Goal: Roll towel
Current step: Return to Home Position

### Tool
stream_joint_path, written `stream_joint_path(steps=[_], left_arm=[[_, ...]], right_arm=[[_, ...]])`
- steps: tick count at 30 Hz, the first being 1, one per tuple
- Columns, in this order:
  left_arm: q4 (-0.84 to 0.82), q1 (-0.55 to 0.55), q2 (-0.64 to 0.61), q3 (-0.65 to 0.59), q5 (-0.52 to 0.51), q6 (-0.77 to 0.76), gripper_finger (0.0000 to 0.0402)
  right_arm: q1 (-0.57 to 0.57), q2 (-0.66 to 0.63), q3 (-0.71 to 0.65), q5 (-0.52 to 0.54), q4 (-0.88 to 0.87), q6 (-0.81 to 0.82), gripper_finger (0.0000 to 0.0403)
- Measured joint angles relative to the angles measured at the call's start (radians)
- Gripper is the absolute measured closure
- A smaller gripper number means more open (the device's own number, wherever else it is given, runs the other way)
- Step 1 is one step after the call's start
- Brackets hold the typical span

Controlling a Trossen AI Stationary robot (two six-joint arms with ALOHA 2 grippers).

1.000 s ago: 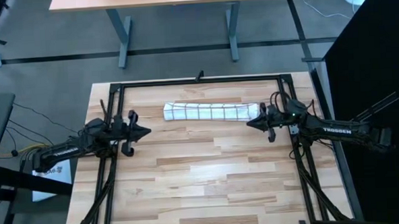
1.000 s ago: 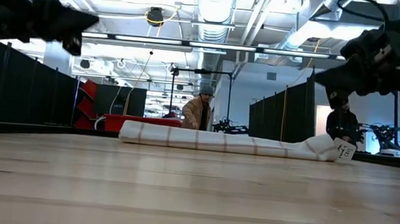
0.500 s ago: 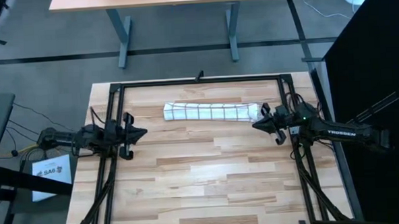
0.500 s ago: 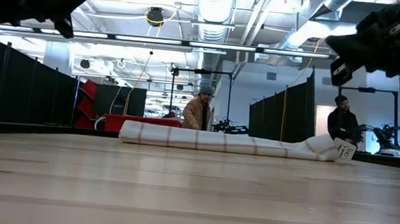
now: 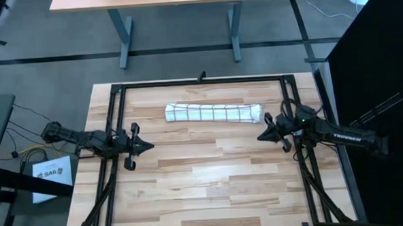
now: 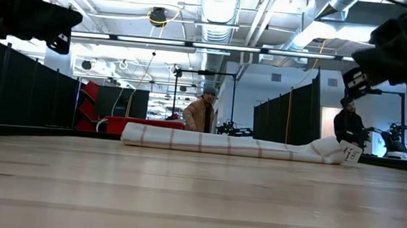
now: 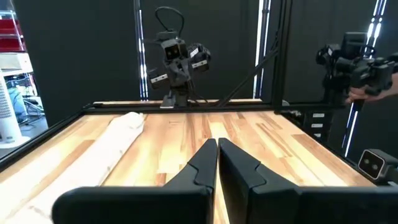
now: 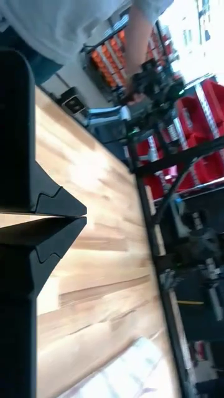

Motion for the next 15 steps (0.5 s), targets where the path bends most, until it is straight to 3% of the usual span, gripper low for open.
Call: stream_joint_path(steps=[6,15], left_arm=[[0.000,0.001,0.000,0.000,-0.004,-0.020,0.0401],[-0.001,0.001,0.000,0.001,-0.005,0.031,0.0402]], right_arm=[[-0.036,-0.040,0.000,-0.001,-0.035,-0.061,0.0403],[-0.067,-0.040,0.000,0.001,-0.037,-0.021,0.0403]])
